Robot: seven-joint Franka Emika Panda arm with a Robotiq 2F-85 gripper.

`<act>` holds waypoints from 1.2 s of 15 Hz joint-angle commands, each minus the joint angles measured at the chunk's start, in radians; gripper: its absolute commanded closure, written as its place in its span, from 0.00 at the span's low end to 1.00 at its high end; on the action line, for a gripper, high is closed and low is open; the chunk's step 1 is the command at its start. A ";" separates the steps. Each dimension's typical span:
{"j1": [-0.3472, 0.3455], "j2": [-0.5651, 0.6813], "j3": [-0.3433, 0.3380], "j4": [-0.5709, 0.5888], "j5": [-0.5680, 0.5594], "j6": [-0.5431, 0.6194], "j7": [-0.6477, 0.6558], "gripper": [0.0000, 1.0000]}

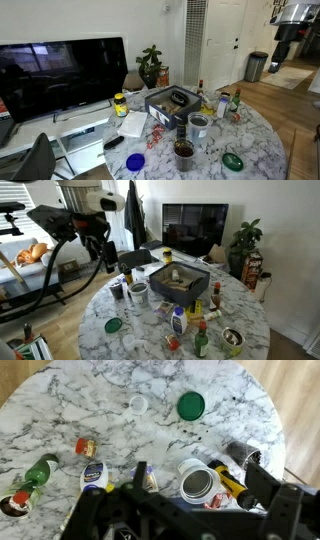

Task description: Take the metal cup out of the jar then put the flashlight into the jar

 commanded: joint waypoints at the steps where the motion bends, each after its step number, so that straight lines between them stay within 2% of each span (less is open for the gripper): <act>1: -0.014 0.003 0.011 0.002 0.009 -0.003 -0.009 0.00; 4: -0.008 0.026 0.019 0.012 0.007 -0.011 -0.005 0.00; 5: 0.018 0.100 0.022 0.033 0.015 -0.005 -0.016 0.00; 7: 0.094 0.234 0.018 0.043 0.037 0.064 -0.014 0.00; 9: 0.124 0.321 0.039 0.052 0.028 0.126 0.000 0.00; 12: 0.162 0.494 0.052 0.094 0.012 0.283 0.014 0.00; 13: 0.130 0.557 0.094 0.119 0.032 0.324 0.002 0.00; 18: 0.107 0.863 0.151 0.288 -0.002 0.478 0.029 0.00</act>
